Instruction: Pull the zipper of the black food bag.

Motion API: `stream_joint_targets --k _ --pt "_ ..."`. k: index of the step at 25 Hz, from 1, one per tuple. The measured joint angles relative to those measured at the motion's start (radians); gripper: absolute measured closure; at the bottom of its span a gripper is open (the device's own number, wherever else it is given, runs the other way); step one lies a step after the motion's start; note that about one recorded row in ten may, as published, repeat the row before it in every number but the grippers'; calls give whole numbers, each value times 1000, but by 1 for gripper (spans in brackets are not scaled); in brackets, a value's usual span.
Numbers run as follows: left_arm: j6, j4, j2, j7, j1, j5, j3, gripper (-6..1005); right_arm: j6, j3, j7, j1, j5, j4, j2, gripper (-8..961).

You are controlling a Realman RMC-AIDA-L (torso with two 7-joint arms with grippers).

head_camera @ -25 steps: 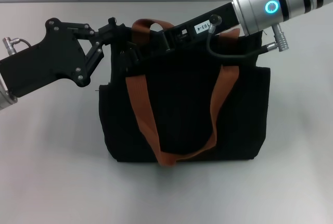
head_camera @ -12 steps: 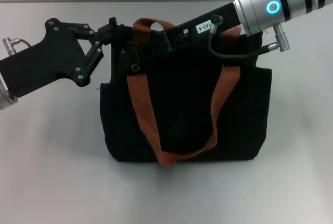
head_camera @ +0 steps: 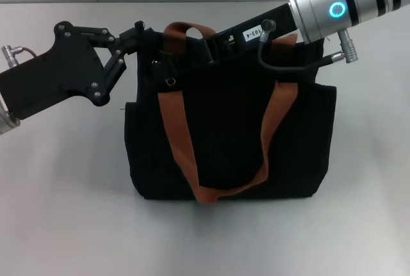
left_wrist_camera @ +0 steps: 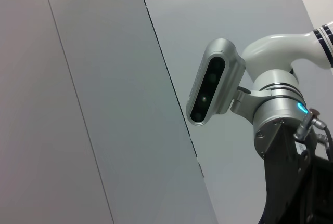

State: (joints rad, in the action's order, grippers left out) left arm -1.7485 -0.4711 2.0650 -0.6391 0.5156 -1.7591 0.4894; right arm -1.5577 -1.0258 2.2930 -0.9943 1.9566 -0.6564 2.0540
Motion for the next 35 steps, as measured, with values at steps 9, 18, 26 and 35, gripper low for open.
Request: stream_joint_targets --k 9,18,26,35 --pt "-1 1 0 3 -2 1 0 935 11 -3 -30 6 18 -23 7 909" --pt "-2 3 0 -1 -14 15 -15 931 16 -24 6 58 47 -130 23 955" --pt "2 2 -2 -17 -25 40 -16 927 35 -123 147 170 120 -363 30 955" --pt "5 -2 -5 -21 -40 42 -17 922 26 -134 238 323 161 -588 34 954"
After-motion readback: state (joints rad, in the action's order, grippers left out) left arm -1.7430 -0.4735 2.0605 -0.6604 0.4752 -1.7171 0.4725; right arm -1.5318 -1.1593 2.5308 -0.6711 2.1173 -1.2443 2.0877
